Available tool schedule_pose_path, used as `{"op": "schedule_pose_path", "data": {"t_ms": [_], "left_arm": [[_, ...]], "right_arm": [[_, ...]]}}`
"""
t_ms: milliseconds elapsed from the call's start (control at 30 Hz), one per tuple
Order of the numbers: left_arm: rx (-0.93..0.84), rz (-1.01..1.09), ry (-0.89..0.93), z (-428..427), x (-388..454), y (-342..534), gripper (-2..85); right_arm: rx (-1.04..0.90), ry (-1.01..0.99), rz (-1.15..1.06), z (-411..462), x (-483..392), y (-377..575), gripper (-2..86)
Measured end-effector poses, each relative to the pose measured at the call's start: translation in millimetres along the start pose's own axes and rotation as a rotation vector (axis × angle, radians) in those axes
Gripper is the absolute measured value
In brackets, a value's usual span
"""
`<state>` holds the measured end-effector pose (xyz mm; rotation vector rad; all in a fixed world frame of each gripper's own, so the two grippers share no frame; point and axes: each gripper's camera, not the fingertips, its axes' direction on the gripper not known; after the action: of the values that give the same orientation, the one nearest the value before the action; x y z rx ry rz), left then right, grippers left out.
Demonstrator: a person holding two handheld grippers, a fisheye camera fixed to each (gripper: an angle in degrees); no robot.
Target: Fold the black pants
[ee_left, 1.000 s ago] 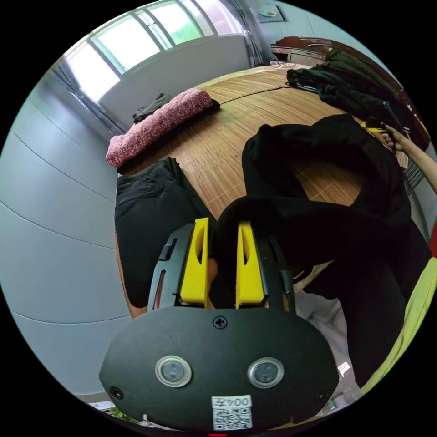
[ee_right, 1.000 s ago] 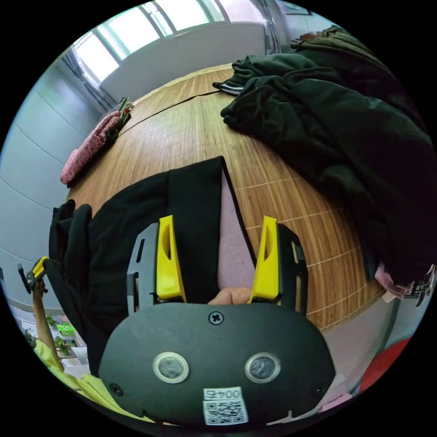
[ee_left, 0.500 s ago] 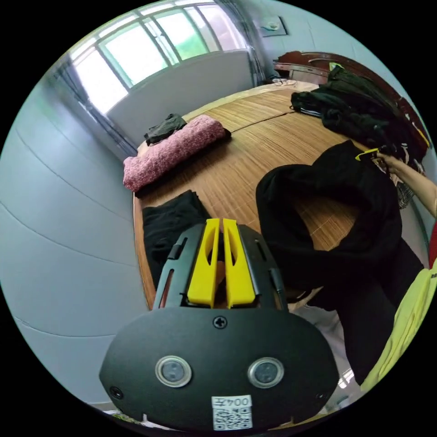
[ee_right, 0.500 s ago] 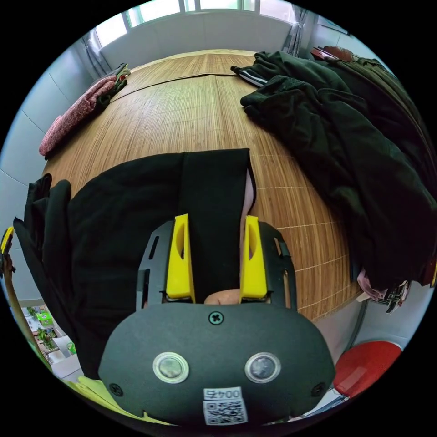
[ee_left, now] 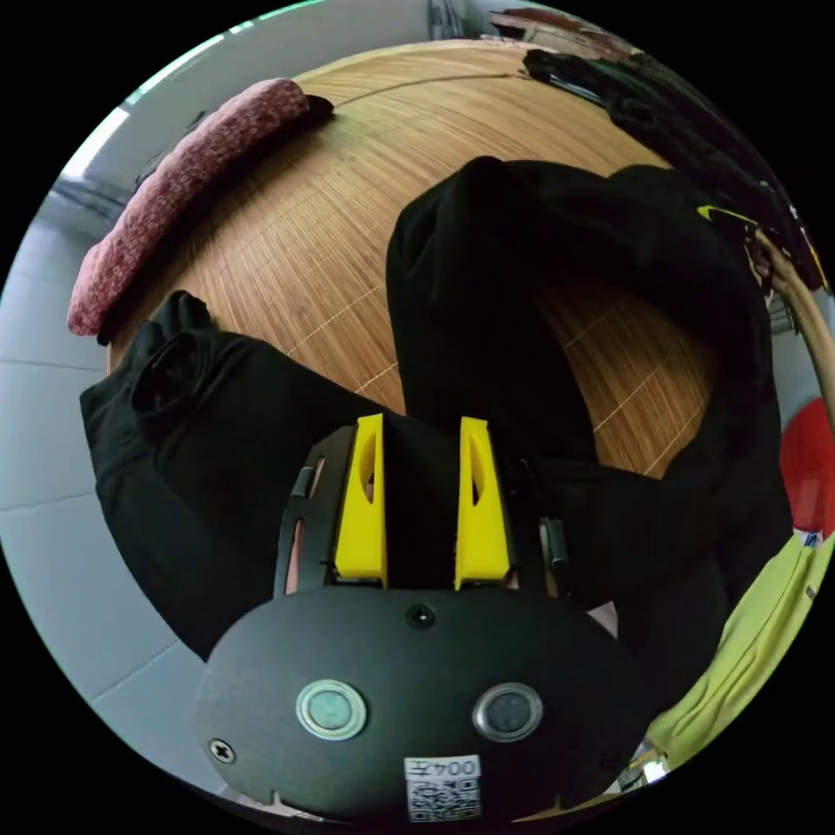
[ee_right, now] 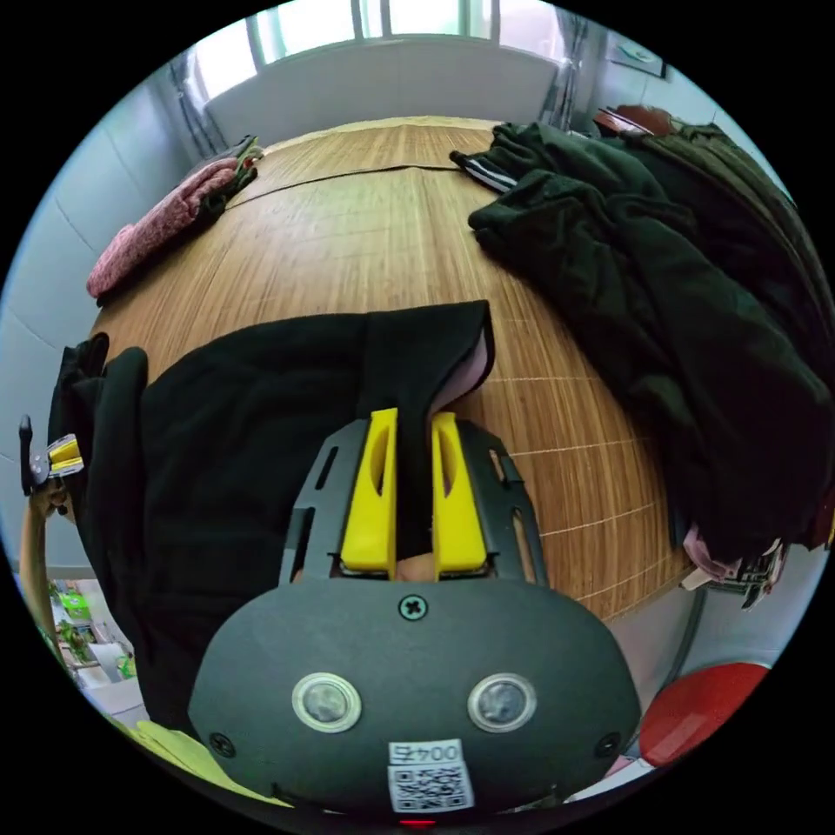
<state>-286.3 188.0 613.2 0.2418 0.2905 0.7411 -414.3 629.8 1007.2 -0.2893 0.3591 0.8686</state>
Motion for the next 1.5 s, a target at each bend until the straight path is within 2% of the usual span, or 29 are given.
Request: {"op": "schedule_pose_path", "data": {"t_ms": [67,200,333,467,533,600,733,800,867,967,1033,1100,1167,1200,1267,1367,1433,1500], "left_arm": [[0.060,0.025,-0.065,0,18,12,9.8],[0.138,0.091,-0.399,6,74,32,4.4],[0.219,-0.076,-0.496,-5,42,42,2.3],[0.293,-0.175,-0.519,-16,18,32,2.1],[0.335,-0.192,-0.387,-20,13,25,1.9],[0.403,-0.231,-0.344,-27,10,32,1.7],[0.513,-0.493,-0.172,-32,-26,90,1.2],[0.490,-0.542,-0.153,-26,-37,115,1.3],[0.464,-0.563,-0.128,-19,-45,140,1.6],[0.430,-0.580,-0.102,-8,-50,174,1.7],[0.413,-0.613,-0.066,1,-49,196,1.6],[0.402,-0.620,-0.050,7,-44,209,1.6],[0.390,-0.610,-0.070,11,-36,223,1.7],[0.391,-0.603,-0.087,10,-30,234,1.7],[0.410,-0.594,-0.105,7,-25,254,1.8],[0.424,-0.575,-0.145,4,-21,281,2.2],[0.427,-0.572,-0.137,4,-26,292,2.9],[0.424,-0.574,-0.117,7,-31,293,3.8]], "right_arm": [[0.083,0.020,-0.052,-19,-29,3,4.1],[0.229,0.148,-0.204,-55,-74,0,3.8],[0.357,0.330,-0.226,-82,-74,-31,4.0],[0.363,0.519,-0.057,-80,-31,-88,5.6],[0.236,0.495,0.071,-68,-8,-107,5.1],[0.254,0.482,0.136,-71,-7,-105,4.9],[0.314,0.152,-0.195,-69,-75,-57,6.9],[0.321,0.008,-0.388,-61,-117,-25,9.1],[0.284,-0.117,-0.600,-45,-174,12,15.6],[0.292,-0.150,-0.720,-25,-225,33,17.9],[0.283,-0.168,-0.704,-13,-245,26,17.5],[0.228,-0.235,-0.638,1,-255,11,13.6],[0.135,-0.178,-0.679,19,-272,13,3.3],[0.149,-0.153,-0.712,17,-276,22,3.1],[0.213,-0.180,-0.858,-3,-283,70,2.2],[0.135,-0.155,-0.963,-1,-274,137,1.0],[0.026,-0.213,-0.982,9,-260,166,0.5],[0.014,-0.223,-0.870,14,-243,181,1.0]]}}
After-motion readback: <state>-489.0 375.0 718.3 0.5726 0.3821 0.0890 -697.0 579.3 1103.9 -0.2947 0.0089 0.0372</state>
